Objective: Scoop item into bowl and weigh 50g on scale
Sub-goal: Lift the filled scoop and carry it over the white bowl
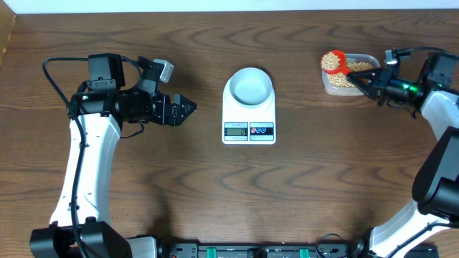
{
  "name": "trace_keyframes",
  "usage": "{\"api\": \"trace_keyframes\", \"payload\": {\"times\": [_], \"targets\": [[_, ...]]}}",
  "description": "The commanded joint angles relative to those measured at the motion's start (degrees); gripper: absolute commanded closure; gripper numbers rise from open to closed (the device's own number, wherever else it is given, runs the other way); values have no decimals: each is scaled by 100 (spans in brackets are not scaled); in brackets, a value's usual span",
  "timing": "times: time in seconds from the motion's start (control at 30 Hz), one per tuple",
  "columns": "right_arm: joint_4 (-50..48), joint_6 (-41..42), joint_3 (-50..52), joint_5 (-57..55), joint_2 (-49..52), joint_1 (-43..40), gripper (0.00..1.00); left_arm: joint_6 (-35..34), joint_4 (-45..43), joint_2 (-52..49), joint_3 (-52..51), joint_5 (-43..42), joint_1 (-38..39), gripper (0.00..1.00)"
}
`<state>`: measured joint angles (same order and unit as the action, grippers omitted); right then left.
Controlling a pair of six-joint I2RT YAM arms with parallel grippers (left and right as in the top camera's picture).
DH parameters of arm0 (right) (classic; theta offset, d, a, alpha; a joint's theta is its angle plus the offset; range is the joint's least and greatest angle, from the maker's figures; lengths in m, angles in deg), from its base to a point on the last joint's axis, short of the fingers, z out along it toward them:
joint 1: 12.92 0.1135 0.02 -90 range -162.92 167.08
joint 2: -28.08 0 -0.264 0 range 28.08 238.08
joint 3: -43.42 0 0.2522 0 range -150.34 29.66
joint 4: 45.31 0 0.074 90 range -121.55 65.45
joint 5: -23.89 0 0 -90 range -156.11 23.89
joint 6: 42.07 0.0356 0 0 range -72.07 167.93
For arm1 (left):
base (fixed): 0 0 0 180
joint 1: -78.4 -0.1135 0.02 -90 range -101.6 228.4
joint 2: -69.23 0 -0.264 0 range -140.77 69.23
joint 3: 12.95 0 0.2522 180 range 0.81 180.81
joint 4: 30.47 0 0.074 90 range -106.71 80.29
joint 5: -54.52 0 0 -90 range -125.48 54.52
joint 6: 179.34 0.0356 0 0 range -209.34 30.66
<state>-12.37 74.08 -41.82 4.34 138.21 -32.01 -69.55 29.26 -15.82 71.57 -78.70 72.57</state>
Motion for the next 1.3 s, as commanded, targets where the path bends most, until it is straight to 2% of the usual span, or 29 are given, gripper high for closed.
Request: {"api": "trace_keyframes", "payload": {"times": [0.0, 0.3, 0.67, 0.87, 1.13, 1.27], "targets": [[-289, 417, 28, 258, 50, 267, 99, 118, -17, 116, 72, -68, 2, 10], [-1351, 1423, 28, 260, 50, 927, 99, 116, -17, 116, 72, -68, 2, 10], [-1668, 1705, 28, 260, 50, 1888, 99, 116, -17, 116, 72, -68, 2, 10], [-1663, 1187, 28, 251, 50, 2302, 99, 116, -17, 116, 72, -70, 2, 10], [-1591, -398, 31, 243, 50, 2551, 99, 116, -15, 116, 72, -70, 2, 10], [-1294, -868, 28, 98, 50, 2553, 99, 116, -13, 116, 72, -70, 2, 10]]}}
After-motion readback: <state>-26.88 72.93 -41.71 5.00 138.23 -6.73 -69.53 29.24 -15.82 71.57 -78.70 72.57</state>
